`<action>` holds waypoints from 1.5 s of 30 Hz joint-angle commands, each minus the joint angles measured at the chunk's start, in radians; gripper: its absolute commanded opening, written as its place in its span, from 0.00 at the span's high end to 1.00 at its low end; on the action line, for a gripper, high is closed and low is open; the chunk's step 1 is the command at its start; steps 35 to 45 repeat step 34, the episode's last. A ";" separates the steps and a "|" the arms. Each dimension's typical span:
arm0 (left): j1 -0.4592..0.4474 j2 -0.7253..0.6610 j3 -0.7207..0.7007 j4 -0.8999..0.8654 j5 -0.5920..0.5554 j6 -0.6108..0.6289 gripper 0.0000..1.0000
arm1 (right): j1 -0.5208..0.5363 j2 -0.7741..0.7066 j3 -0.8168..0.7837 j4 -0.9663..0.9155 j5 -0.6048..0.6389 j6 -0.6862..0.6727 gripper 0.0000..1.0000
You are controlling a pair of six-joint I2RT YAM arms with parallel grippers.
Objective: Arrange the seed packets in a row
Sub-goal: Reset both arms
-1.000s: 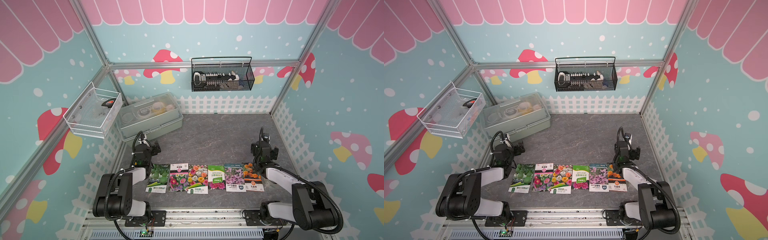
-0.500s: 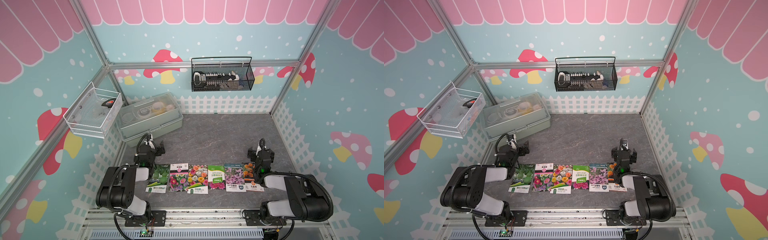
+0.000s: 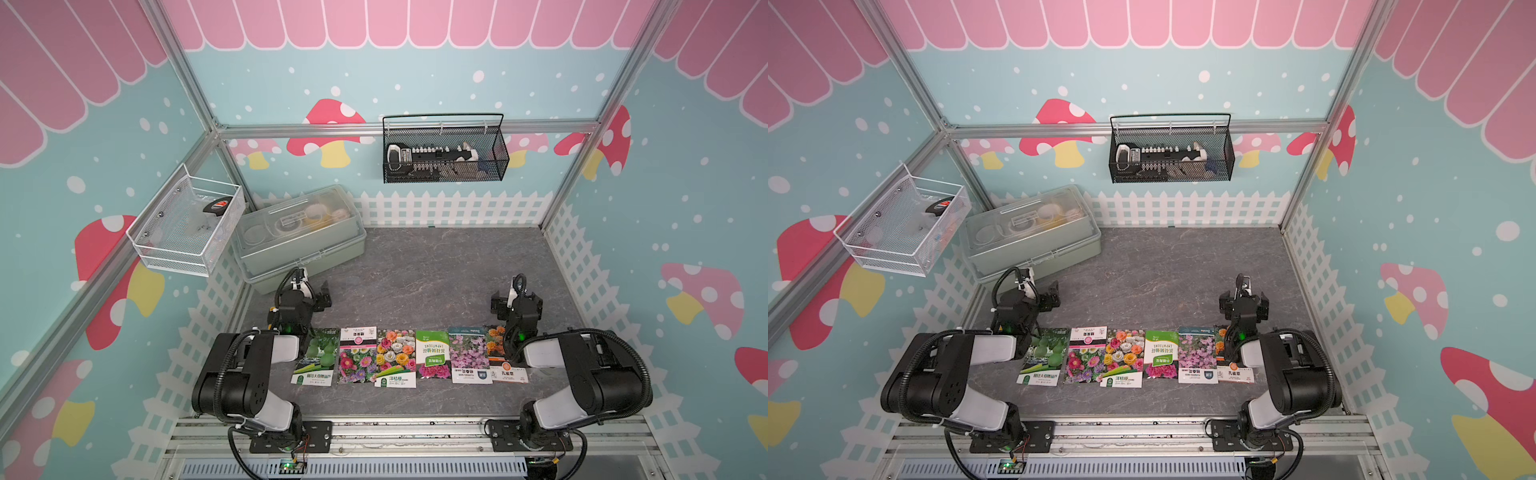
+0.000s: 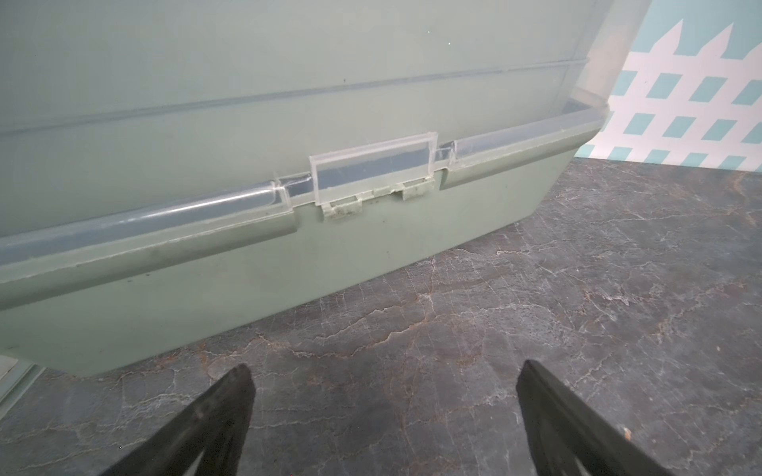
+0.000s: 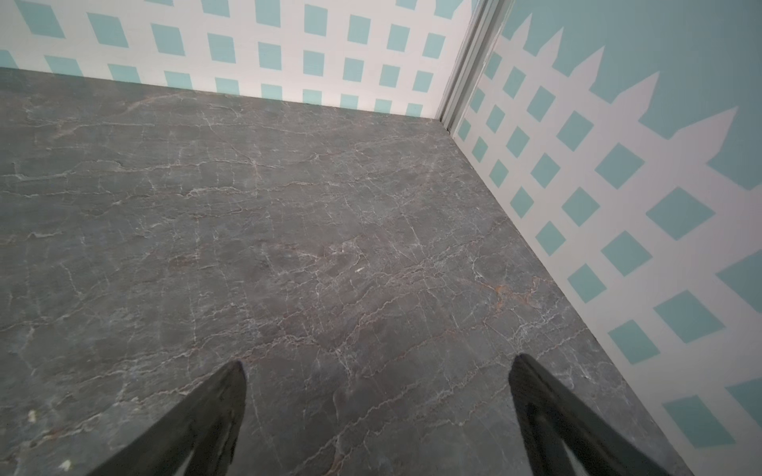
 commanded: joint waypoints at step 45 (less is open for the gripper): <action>-0.003 0.003 0.006 0.020 -0.023 0.017 0.01 | -0.007 0.000 0.019 -0.003 -0.032 -0.030 0.01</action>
